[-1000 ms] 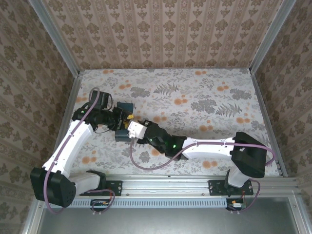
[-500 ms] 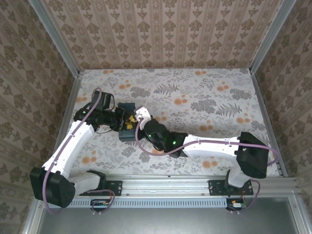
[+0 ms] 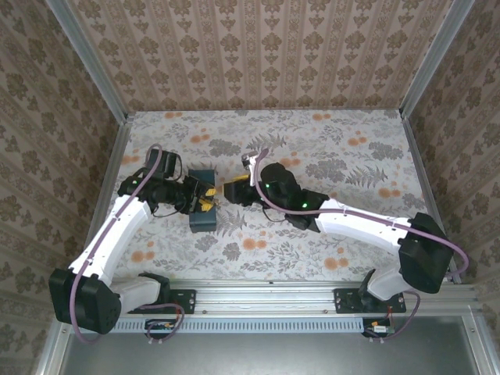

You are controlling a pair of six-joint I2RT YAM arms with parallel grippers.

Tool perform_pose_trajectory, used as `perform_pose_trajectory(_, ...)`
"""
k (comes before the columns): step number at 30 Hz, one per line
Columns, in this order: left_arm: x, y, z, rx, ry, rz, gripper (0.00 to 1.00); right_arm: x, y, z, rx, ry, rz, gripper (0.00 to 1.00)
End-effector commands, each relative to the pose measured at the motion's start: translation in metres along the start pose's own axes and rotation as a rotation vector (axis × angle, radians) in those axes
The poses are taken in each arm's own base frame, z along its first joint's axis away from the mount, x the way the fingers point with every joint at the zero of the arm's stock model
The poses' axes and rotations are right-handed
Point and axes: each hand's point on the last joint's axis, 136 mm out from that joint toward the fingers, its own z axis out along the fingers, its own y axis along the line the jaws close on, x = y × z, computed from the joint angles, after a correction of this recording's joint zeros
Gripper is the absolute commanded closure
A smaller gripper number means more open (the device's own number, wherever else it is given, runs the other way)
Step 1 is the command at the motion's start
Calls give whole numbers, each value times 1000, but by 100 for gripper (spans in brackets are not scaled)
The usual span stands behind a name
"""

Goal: Unlock the padlock with the key

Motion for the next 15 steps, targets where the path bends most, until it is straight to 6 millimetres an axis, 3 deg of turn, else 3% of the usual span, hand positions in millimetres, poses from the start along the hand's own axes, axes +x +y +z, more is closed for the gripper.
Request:
perform_pose_trajectory(1,7,-14,-8,57,18,56,100,14,26,9,-141,94,113,48)
perform_pose_trajectory(7,7,-14,-9,64,17,48,100,31,25,24,-173,134,187,46)
perform_pose_trajectory(15,10,-17,-11,76,18,51,100,35,22,42,-150,128,233,52)
